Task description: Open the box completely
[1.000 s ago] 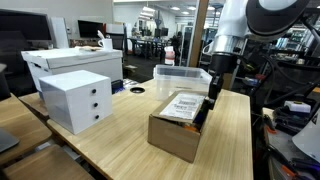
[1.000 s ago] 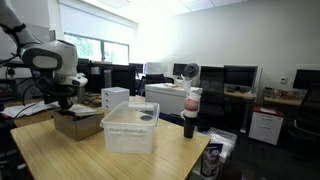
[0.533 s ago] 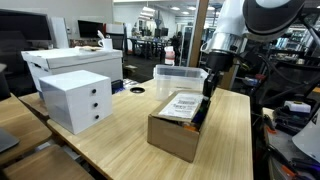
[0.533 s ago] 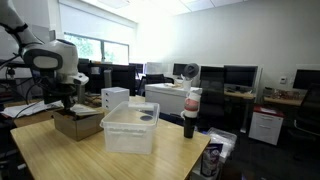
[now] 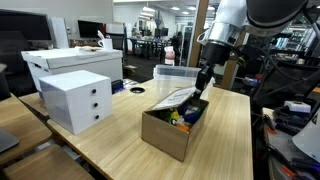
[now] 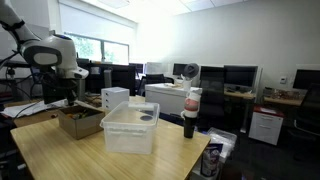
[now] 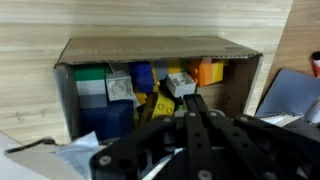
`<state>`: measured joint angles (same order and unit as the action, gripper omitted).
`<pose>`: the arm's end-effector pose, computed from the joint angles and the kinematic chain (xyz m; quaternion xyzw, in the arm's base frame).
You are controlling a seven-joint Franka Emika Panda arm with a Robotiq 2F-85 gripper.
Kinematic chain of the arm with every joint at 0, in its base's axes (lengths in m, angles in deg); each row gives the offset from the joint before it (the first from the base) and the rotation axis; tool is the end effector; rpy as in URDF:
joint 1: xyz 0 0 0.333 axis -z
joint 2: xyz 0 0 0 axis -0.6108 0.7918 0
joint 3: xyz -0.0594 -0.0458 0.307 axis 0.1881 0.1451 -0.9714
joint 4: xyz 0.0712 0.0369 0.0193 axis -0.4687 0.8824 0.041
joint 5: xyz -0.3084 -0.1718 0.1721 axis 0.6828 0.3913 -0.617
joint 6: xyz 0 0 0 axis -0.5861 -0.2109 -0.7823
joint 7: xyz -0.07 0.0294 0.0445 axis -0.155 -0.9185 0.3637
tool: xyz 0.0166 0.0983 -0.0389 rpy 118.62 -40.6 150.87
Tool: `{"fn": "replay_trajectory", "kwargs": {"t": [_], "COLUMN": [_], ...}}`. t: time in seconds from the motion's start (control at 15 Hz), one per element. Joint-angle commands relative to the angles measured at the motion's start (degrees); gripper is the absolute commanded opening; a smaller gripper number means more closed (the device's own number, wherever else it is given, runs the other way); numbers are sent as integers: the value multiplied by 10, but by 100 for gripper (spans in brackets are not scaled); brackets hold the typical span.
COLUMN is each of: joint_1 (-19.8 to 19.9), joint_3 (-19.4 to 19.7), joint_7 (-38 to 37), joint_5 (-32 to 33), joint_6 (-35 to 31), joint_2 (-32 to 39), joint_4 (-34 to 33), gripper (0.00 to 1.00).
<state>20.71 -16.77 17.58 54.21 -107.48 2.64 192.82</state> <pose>0.3894 0.1510 0.3076 -0.9867 -0.0156 -0.0682 0.1468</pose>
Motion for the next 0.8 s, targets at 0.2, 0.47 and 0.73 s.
{"fn": "replay_trajectory", "kwargs": {"t": [0.2,0.47,0.73], "joint_1": [-16,-18,-9], "joint_3": [-10,-4,9], "joint_7": [7,21,54], "joint_5": [-10,-4,-9], "joint_6": [-32,-37,-25], "joint_2": [-17,10,55], "joint_4": [-15,-60,-117], "gripper": [3,3,3]}}
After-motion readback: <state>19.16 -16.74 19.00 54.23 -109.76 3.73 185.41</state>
